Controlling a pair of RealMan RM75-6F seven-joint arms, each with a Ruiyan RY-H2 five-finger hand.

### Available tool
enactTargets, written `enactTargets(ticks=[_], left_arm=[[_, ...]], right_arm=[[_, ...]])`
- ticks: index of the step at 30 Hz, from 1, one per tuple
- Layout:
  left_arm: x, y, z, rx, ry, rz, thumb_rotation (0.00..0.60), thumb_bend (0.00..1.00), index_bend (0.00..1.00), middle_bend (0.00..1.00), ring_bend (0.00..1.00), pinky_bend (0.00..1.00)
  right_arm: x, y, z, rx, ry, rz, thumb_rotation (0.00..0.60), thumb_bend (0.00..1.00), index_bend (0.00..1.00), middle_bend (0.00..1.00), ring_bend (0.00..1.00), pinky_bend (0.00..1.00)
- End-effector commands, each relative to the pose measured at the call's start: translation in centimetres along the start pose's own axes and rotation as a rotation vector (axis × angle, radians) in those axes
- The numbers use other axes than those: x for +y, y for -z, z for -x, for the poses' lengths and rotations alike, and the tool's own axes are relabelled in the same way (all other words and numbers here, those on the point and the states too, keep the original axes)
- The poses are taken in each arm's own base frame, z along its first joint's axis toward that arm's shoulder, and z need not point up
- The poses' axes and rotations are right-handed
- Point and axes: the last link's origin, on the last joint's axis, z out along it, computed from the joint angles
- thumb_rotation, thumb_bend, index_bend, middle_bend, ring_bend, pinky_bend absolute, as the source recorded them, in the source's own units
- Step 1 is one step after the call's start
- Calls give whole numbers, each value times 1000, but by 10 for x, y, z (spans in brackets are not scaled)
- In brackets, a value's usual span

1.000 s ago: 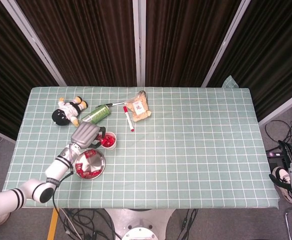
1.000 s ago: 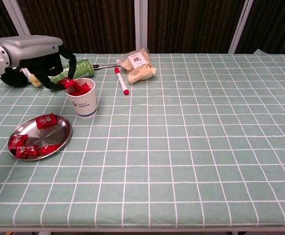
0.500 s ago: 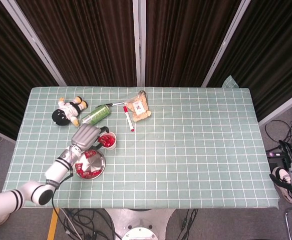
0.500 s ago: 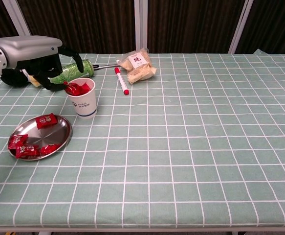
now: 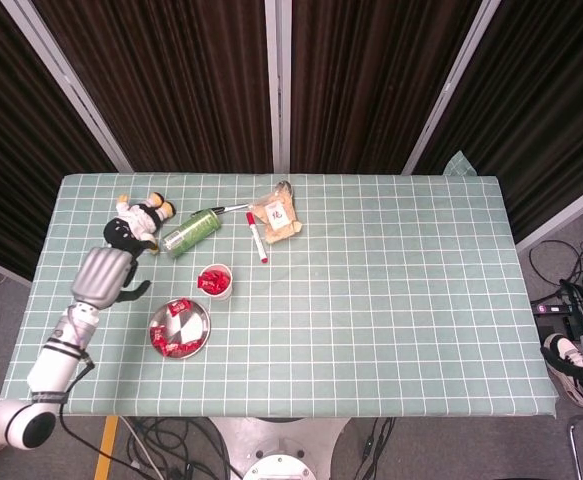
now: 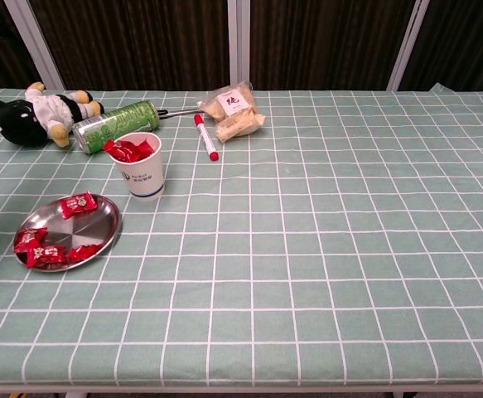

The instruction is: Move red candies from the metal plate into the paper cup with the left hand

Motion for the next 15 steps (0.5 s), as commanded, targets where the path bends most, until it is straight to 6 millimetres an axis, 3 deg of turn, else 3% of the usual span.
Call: enactTargets(ticks=[1,5,7,11,15], left_arm=[[-41,37,-6,50,-56,-165,600,264,333,608,525,704],[-67,75,-9,97,-105,-284,600,245,327,402,316,408],[-77,95,-9,119,-124,-334,600,239,322,355,269,342],[-83,126,-7,140,-138,-380,600,234,319,336,250,306],[-77,147,-3,153,-148,-372,600,226,319,335,250,302]], right_arm=[[0,1,0,1,-1,-14,600,124,0,101,8,149],[0,3,1,-1,-11,-35,600,155,0,78,0,101],[-1,4,3,-1,-20,-41,600,157,0,73,0,93],[-2,7,6,0,-32,-45,600,157,0,70,0,89],[-3,8,9,-1,-33,-39,600,155,0,70,0,88]])
